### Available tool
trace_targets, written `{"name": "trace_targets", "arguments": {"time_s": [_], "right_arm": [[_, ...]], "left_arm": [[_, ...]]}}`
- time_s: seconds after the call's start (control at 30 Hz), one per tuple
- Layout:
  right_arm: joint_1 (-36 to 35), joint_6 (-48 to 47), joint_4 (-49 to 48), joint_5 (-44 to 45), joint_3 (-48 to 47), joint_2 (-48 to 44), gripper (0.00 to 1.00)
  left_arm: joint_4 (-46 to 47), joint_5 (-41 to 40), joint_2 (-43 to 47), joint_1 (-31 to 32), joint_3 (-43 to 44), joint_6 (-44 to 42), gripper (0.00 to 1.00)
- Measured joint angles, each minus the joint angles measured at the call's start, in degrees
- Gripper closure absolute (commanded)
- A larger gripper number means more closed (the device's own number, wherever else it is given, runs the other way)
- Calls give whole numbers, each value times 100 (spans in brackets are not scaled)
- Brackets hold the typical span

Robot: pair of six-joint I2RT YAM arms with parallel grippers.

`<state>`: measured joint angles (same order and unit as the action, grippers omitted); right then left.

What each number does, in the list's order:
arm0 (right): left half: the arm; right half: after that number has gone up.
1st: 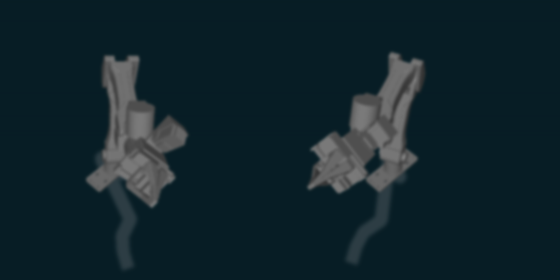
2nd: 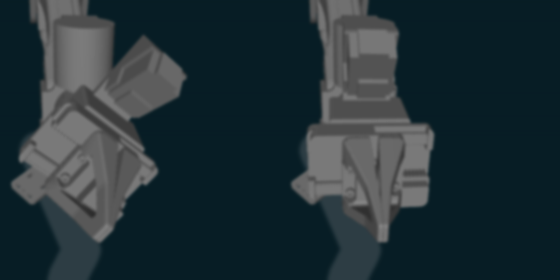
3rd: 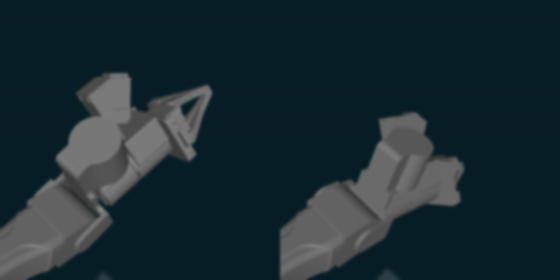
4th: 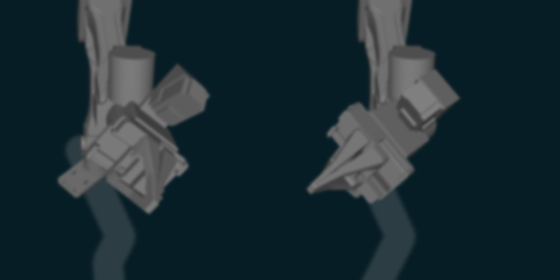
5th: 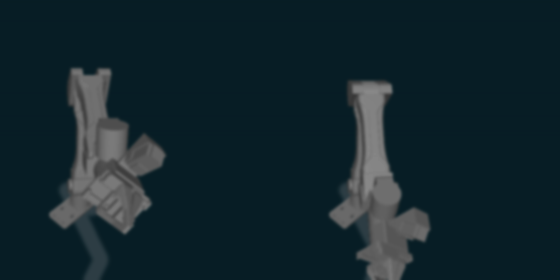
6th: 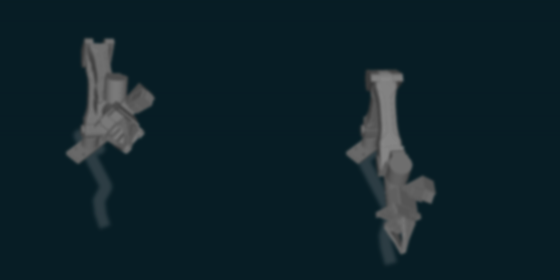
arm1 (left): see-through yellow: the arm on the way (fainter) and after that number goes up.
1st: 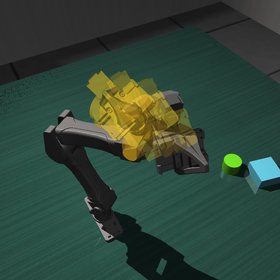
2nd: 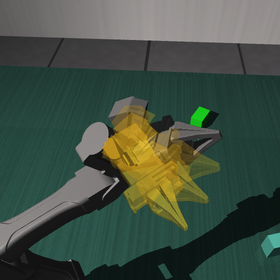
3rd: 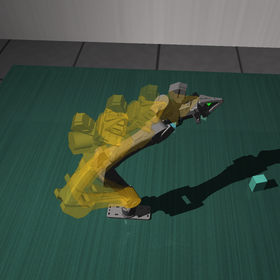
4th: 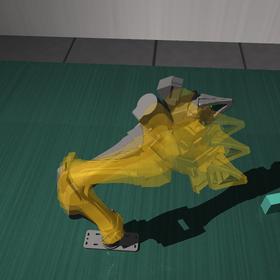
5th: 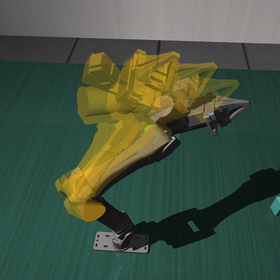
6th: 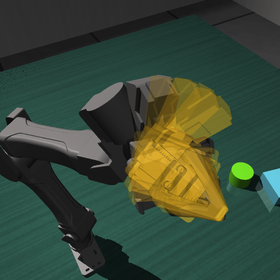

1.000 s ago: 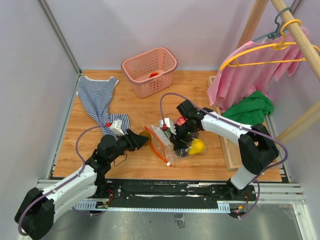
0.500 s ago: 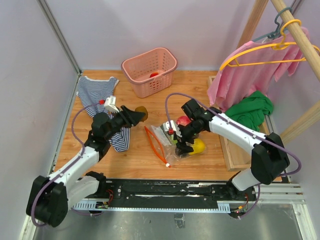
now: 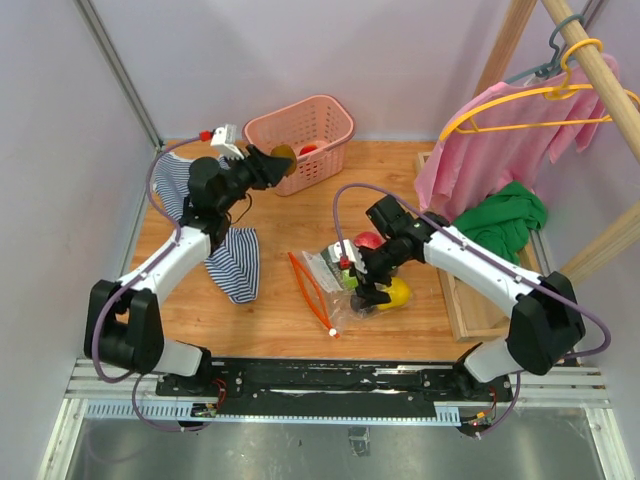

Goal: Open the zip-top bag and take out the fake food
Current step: Place the fake fruit in the bin.

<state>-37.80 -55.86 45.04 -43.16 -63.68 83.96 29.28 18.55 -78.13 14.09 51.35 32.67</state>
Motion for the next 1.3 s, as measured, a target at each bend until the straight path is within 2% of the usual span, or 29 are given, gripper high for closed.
{"name": "trace_targets", "arguments": {"time_s": [0.43, 0.73, 0.93, 1.3], "right_arm": [[789, -24, 385, -48, -409, -358, 18], [1012, -422, 1130, -28, -1281, 24, 18], [1158, -573, 1469, -197, -1379, 424, 20], [1158, -785, 2365, -227, -2465, 1648, 22]], "left_arm": [[-640, -387, -1552, -13, 1945, -1172, 77], [-1270, -542, -2404, -13, 3198, -1827, 77], [-1950, -737, -3126, -13, 4618, -2406, 77], [-2470, -1121, -3246, -13, 4634, -3058, 75]]}}
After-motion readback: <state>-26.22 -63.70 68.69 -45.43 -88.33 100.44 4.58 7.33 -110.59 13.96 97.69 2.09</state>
